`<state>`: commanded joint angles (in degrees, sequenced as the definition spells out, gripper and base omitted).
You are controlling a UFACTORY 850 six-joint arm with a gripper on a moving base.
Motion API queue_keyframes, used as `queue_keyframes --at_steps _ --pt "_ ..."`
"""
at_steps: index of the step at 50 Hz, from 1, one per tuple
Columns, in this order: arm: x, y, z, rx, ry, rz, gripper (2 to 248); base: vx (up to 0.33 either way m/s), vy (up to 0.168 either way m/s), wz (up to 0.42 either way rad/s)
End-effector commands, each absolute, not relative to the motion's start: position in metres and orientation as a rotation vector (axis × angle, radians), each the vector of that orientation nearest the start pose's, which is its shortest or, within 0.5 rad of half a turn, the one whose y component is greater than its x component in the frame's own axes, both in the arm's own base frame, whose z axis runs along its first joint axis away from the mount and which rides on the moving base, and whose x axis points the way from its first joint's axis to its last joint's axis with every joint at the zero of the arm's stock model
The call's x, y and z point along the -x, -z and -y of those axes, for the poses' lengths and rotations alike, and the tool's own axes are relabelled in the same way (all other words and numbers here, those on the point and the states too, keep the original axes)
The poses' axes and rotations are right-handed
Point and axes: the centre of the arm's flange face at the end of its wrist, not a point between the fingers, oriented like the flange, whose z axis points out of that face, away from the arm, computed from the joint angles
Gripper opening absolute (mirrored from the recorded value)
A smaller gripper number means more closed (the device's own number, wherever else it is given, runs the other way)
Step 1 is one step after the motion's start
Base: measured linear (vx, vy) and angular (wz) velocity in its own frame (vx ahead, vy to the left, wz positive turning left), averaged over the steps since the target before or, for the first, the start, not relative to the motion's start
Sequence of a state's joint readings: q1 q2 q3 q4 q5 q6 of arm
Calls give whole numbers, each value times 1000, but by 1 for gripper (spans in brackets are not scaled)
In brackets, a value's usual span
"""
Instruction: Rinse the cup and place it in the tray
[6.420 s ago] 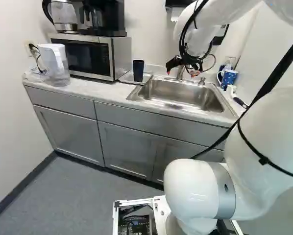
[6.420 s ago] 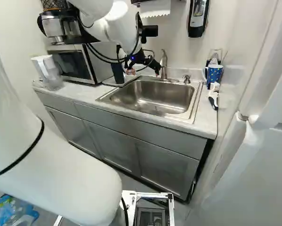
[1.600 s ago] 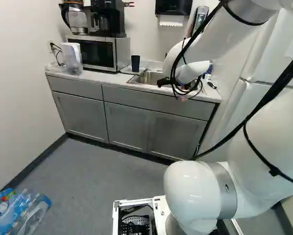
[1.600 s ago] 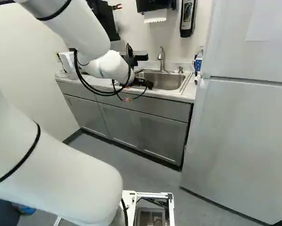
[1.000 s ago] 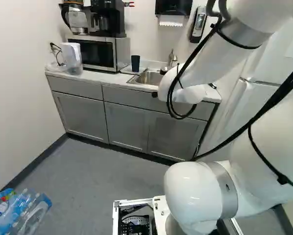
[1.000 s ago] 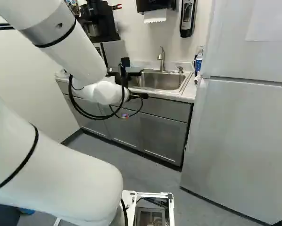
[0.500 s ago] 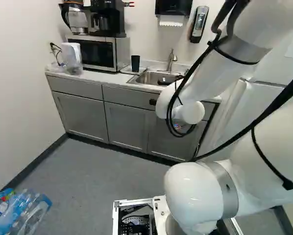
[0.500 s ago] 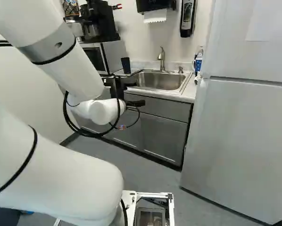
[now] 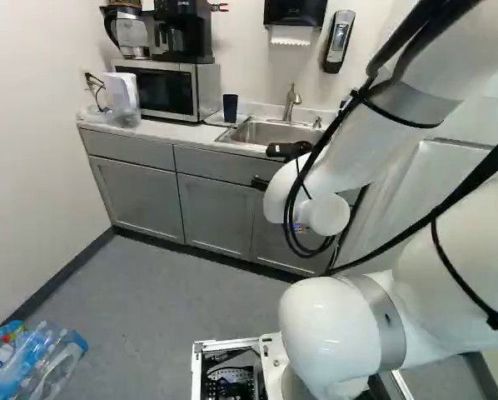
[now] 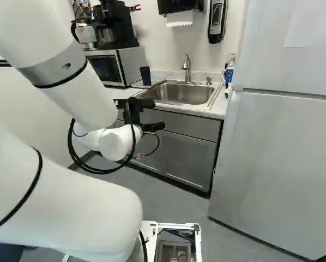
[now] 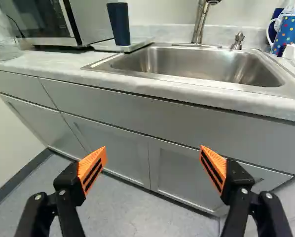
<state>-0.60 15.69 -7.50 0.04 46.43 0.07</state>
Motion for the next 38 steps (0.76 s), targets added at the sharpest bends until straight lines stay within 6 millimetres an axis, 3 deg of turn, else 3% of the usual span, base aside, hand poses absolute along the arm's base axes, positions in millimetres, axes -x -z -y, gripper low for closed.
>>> queue_keyframes --at_steps 38 --pt "-270 -366 0 2558 1824 0 247 0 0 0"
